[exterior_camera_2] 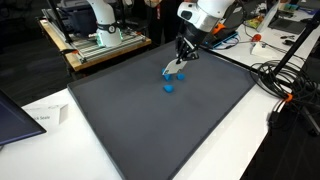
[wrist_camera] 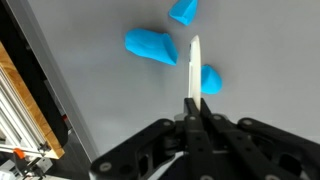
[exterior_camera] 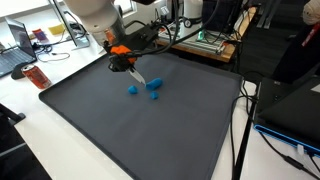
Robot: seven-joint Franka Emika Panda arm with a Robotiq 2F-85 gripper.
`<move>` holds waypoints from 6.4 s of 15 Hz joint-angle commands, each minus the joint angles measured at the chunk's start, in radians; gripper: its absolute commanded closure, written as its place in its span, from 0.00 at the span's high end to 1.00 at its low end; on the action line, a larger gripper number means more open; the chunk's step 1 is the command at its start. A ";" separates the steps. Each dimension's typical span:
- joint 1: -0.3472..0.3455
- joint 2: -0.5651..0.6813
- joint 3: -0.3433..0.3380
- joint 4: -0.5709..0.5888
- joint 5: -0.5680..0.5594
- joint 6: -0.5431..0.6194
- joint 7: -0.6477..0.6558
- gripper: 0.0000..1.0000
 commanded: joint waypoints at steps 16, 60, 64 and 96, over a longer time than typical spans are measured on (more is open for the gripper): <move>0.004 -0.029 0.022 -0.042 0.000 0.140 -0.123 0.01; -0.197 -0.271 0.097 -0.492 0.667 0.639 -1.460 0.01; -0.210 -0.254 0.099 -0.519 0.762 0.726 -1.513 0.01; -0.247 -0.260 0.205 -0.715 1.351 1.011 -2.041 0.01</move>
